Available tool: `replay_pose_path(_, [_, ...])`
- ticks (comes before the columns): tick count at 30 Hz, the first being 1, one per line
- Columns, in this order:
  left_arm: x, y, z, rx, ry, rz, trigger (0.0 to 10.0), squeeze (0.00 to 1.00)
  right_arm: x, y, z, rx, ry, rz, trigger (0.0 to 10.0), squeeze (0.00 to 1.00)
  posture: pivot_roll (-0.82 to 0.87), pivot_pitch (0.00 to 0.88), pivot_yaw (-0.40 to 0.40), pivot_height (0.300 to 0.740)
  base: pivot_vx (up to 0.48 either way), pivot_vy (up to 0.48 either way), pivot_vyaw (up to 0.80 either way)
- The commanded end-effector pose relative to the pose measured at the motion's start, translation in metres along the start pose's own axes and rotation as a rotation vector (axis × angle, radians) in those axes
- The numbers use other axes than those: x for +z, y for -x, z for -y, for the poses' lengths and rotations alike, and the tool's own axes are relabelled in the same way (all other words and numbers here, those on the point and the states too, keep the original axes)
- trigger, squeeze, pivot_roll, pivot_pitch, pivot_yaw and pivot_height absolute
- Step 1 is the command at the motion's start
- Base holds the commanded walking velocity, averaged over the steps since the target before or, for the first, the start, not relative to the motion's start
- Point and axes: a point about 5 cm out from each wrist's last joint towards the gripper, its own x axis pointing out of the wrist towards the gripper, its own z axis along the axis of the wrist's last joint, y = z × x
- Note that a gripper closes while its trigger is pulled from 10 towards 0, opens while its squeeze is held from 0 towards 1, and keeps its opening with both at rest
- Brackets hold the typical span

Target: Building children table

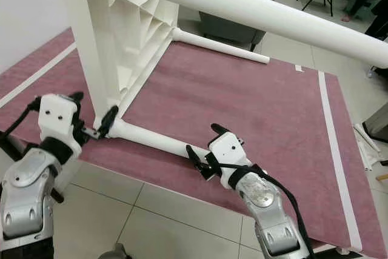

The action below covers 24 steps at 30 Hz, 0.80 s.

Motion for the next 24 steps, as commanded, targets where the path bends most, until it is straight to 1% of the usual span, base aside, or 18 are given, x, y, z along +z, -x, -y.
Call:
replay_pose_path(1, [-0.006,0.001,0.01,-0.091,0.082,-0.041,10.0,0.0,0.01,0.001,0.0,0.029,0.066,0.033,10.0,0.0,0.18,0.0,-0.056,0.74,0.0,0.0,0.0])
replay_pose_path(2, [-0.006,0.001,0.01,-0.091,0.082,-0.041,10.0,0.0,0.01,0.001,0.0,0.029,0.066,0.033,10.0,0.0,0.18,0.0,-0.056,0.74,0.0,0.0,0.0])
replay_pose_path(5, [-0.03,0.004,0.027,-0.171,0.175,-0.188,10.0,0.0,0.028,0.005,0.007,0.043,0.204,0.087,10.0,0.0,0.17,0.0,-0.048,0.74,0.0,0.0,0.0])
replay_pose_path(6, [-0.03,0.004,0.027,-0.171,0.175,-0.188,10.0,0.0,0.028,0.005,0.007,0.043,0.204,0.087,10.0,0.0,0.17,0.0,-0.048,0.74,0.0,0.0,0.0])
replay_pose_path(7, [-0.035,0.004,0.033,-0.195,0.207,-0.219,10.0,0.0,0.033,0.006,0.01,0.04,0.244,0.105,10.0,0.0,0.16,0.0,-0.046,0.74,0.0,0.0,0.0])
replay_pose_path(9, [-0.035,0.004,0.033,-0.195,0.207,-0.219,10.0,0.0,0.033,0.006,0.01,0.04,0.244,0.105,10.0,0.0,0.16,0.0,-0.046,0.74,0.0,0.0,0.0])
replay_pose_path(10, [-0.037,-0.001,0.038,-0.199,0.266,-0.228,10.0,0.0,0.04,0.006,0.013,0.031,0.283,0.127,10.0,0.0,0.15,0.0,-0.042,0.74,0.0,0.0,0.0])
replay_pose_path(11, [-0.037,-0.008,0.042,-0.186,0.356,-0.235,10.0,0.0,0.049,0.006,0.016,0.016,0.339,0.16,10.0,0.0,0.14,0.0,-0.033,0.74,0.0,0.0,0.0])
replay_pose_path(12, [-0.037,-0.008,0.042,-0.186,0.356,-0.235,10.0,0.0,0.049,0.006,0.016,0.016,0.339,0.16,10.0,0.0,0.14,0.0,-0.033,0.74,0.0,0.0,0.0])
replay_pose_path(14, [-0.035,-0.022,0.05,-0.163,0.531,-0.249,10.0,0.0,0.069,0.008,0.023,-0.03,0.441,0.228,10.0,0.0,0.14,0.0,-0.03,0.74,0.0,0.0,0.0])
replay_pose_path(15, [-0.035,-0.022,0.05,-0.163,0.531,-0.249,10.0,0.0,0.069,0.008,0.023,-0.03,0.441,0.228,10.0,0.0,0.14,0.0,-0.03,0.74,0.0,0.0,0.0])
replay_pose_path(17, [-0.033,-0.034,0.054,-0.122,0.708,-0.26,10.0,0.0,0.085,0.008,0.027,-0.041,0.562,0.275,10.0,0.0,0.11,0.0,-0.016,0.74,0.0,0.0,0.0])
replay_pose_path(18, [-0.033,-0.034,0.054,-0.122,0.708,-0.26,10.0,0.0,0.085,0.008,0.027,-0.041,0.562,0.275,10.0,0.0,0.11,0.0,-0.016,0.74,0.0,0.0,0.0])
replay_pose_path(20, [-0.031,-0.041,0.057,-0.102,0.818,-0.277,10.0,0.0,0.096,0.008,0.027,-0.035,0.654,0.301,10.0,0.0,0.1,0.0,-0.012,0.74,0.0,0.0,0.0])
replay_pose_path(21, [-0.031,-0.041,0.057,-0.102,0.818,-0.277,10.0,0.0,0.096,0.008,0.027,-0.035,0.654,0.301,10.0,0.0,0.1,0.0,-0.012,0.74,0.0,0.0,0.0])
replay_pose_path(22, [-0.031,-0.045,0.059,-0.095,0.842,-0.284,10.0,0.0,0.102,0.008,0.026,-0.029,0.692,0.318,10.0,0.0,0.09,0.0,-0.006,0.74,0.0,0.0,0.0])
replay_pose_path(23, [-0.031,-0.045,0.059,-0.095,0.842,-0.284,10.0,0.0,0.102,0.008,0.026,-0.029,0.692,0.318,10.0,0.0,0.09,0.0,-0.006,0.74,0.0,0.0,0.0])
replay_pose_path(24, [-0.031,-0.047,0.06,-0.093,0.846,-0.292,10.0,0.0,0.106,0.009,0.025,-0.028,0.72,0.331,10.0,0.0,0.09,0.0,-0.005,0.74,0.0,0.0,0.0])
